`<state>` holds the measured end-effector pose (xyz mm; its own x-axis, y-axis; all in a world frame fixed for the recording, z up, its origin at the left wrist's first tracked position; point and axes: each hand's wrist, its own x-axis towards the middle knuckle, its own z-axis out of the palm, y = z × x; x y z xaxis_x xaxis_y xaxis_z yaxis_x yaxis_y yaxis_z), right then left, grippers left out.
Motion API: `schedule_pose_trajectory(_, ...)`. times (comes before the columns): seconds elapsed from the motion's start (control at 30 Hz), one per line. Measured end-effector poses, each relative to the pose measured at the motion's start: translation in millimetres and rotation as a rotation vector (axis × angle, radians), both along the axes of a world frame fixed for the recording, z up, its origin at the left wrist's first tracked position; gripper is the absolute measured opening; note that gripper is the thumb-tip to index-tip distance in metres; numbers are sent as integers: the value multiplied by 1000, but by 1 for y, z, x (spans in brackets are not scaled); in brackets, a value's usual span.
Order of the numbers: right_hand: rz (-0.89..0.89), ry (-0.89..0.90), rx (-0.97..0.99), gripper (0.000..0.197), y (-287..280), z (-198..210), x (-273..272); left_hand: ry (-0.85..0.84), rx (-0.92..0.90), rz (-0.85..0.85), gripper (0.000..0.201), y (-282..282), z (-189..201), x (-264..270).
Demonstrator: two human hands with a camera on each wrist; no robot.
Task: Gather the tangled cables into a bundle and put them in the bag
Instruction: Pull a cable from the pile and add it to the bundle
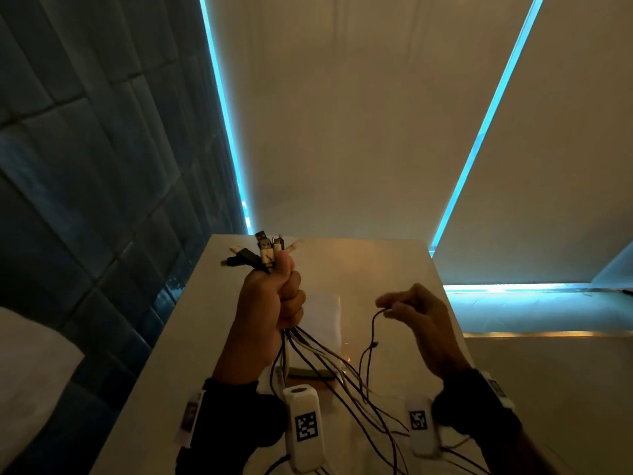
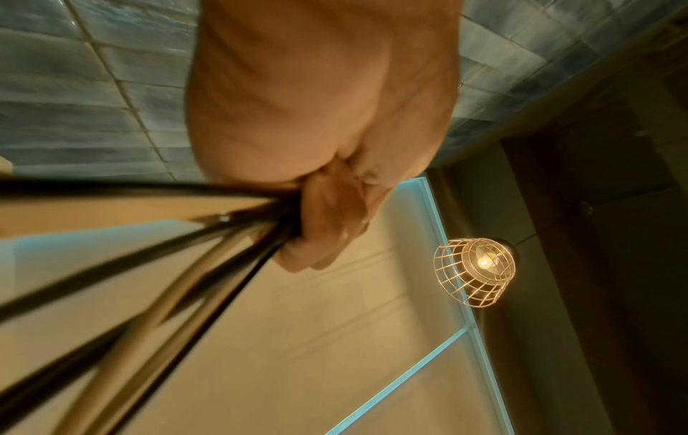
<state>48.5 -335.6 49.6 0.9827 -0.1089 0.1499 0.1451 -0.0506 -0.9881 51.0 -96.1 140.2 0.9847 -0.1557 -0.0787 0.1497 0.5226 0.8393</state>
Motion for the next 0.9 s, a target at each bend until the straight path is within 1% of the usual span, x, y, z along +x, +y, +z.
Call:
schedule_pose_trajectory(0.07, 78, -45, 225, 7, 23, 24, -1, 10, 35, -2, 31, -4, 0, -2)
schedule_pose_trajectory(0.1, 113, -48, 297, 8, 34, 35, -2, 10, 64, 1, 31, -6, -1, -3)
schedule_pose_trajectory(0.13, 145, -50, 325, 11, 45, 44, -3, 11, 95, 6, 30, -7, -1, -5)
schedule_pose_trajectory(0.23, 218, -71, 247, 26, 73, 63, -10, 15, 202, 1, 22, -10, -2, -9)
schedule_pose_trajectory(0.33, 240, -96, 154, 31, 93, 73, -16, -1, 299, -34, 32, -13, -2, -15)
schedule_pose_trajectory(0.47, 240, -67, 120, 30, 101, 75, -20, -31, 298, 40, 27, -12, -2, -16)
schedule_pose_trajectory(0.57, 299, -52, 80, 27, 99, 67, -25, -59, 199, 117, 26, -7, -3, -13)
schedule_pose_trajectory(0.63, 268, -73, 45, 22, 98, 64, -28, -74, 152, 114, 28, -5, -3, -11)
schedule_pose_trajectory(0.7, 214, -112, 40, 17, 98, 65, -29, -110, 207, 80, 31, -7, -1, -14)
schedule_pose_trajectory(0.8, 181, -173, 3, 17, 100, 72, -27, -125, 318, 67, 32, -13, 0, -18)
schedule_pose_trajectory(0.9, 184, -198, -65, 16, 100, 73, -25, -104, 304, 97, 32, -14, 1, -18)
